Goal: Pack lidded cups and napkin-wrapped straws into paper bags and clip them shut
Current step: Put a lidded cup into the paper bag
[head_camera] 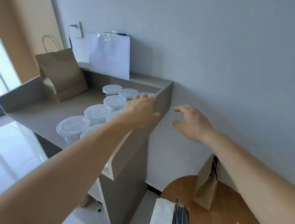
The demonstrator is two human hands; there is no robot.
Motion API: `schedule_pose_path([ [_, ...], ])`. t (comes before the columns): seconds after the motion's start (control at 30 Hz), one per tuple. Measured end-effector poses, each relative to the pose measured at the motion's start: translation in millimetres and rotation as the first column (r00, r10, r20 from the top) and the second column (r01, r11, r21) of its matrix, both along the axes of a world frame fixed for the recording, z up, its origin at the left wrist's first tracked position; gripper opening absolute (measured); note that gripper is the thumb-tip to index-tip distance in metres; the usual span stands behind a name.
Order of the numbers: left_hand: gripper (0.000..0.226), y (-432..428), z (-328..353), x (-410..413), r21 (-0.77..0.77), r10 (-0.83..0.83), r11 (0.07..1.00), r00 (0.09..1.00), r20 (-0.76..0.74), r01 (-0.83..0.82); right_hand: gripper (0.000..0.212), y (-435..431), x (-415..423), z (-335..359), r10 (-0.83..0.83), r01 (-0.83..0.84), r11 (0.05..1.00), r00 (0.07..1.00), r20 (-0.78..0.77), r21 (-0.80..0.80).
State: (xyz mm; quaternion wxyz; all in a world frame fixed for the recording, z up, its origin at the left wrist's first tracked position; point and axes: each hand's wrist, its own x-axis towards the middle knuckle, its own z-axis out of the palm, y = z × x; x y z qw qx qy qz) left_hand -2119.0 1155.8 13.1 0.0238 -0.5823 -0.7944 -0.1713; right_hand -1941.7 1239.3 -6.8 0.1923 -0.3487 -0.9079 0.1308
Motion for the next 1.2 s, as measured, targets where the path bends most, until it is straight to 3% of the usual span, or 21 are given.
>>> schedule_pose_path([
  [0.17, 0.06, -32, 16, -122, 0.003, 0.141, 0.99, 0.99, 0.032, -0.141, 0.049, -12, -109, 25, 0.101, -0.101, 0.995, 0.995, 0.002, 0.003],
  [0.33, 0.058, -50, 9, -204, -0.051, 0.227, 0.973, 0.971, 0.074, -0.223, 0.056, -6, -203, 31, 0.118, -0.12, 0.993, 0.983, 0.14, 0.005],
  [0.67, 0.06, -21, -13, -290, -0.127, 0.18, 0.979, 0.971, 0.156, -0.161, 0.072, 55, -356, 23, 0.019, -0.007, 0.999, 0.944, 0.329, -0.037],
  [0.97, 0.06, 0, -37, -322, -0.12, 0.146, 0.985, 0.971, 0.187, -0.125, 0.094, 102, -420, 0, -0.066, 0.086, 0.996, 0.908, 0.414, -0.029],
  [1.2, 0.06, -3, -37, -332, -0.12, 0.147, 0.985, 0.973, 0.179, -0.127, 0.095, 103, -428, -2, -0.039, 0.058, 0.998, 0.916, 0.399, -0.035],
])
